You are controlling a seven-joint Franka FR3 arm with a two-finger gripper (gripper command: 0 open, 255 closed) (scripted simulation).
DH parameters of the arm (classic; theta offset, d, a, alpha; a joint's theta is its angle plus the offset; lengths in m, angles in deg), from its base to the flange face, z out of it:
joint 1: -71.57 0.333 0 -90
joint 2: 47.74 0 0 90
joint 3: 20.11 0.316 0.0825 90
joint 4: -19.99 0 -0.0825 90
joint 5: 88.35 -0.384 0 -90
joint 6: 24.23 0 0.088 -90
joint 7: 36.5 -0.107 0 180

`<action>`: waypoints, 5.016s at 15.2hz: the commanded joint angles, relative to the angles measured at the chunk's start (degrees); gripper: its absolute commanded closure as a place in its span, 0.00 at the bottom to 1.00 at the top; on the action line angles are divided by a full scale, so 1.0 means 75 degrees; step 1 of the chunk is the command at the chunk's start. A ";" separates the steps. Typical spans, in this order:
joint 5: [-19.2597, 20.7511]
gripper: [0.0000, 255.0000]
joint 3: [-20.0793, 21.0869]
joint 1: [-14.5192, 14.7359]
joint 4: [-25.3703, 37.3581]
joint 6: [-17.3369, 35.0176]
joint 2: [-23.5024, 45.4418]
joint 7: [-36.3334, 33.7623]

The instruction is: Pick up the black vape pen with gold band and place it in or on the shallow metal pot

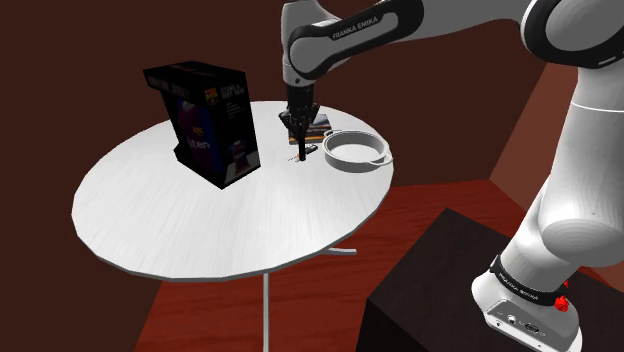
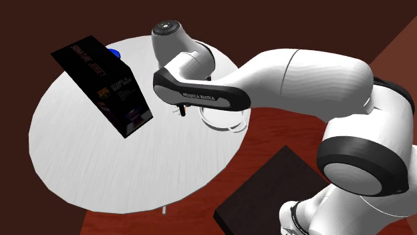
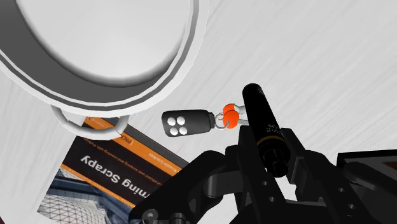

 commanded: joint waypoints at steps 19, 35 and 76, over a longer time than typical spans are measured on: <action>-0.0046 1.00 0.0024 0.0031 0.1928 -0.1978 -0.0051 0.0098; -0.0455 1.00 -0.0967 -0.1058 -0.1071 -0.1698 -0.2850 0.2201; -0.0451 0.00 -0.0961 -0.1052 -0.2047 -0.0858 -0.2985 0.2175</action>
